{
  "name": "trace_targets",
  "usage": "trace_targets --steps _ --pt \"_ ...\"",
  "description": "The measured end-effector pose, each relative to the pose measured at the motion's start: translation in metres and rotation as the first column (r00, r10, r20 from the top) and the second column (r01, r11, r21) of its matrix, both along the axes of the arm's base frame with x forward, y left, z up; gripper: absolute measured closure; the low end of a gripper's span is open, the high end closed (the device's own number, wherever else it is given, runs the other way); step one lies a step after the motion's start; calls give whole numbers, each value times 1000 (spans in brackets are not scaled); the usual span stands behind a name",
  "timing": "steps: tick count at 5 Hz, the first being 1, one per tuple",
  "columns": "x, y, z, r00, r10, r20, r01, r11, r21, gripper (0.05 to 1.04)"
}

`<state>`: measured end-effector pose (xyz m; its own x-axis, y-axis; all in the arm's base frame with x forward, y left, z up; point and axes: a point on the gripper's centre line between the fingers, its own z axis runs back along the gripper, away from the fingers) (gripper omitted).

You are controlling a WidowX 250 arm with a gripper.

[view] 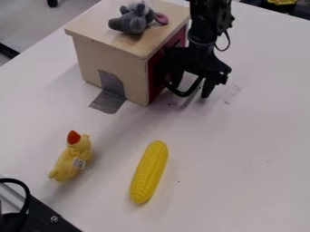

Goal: Close the drawer

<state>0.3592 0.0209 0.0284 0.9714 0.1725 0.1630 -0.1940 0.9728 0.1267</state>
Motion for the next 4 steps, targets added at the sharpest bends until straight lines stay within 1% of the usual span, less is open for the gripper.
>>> trace_targets --steps 1,2,3,4 --pt "-5 -4 12 1000 13 -12 -14 999 -51 87" --pt "2 -11 70 995 3 101 6 996 -89 87" --pt "-3 -28 83 995 -42 85 54 989 -139 87" --pt "-10 -47 86 990 -113 82 124 980 -154 87"
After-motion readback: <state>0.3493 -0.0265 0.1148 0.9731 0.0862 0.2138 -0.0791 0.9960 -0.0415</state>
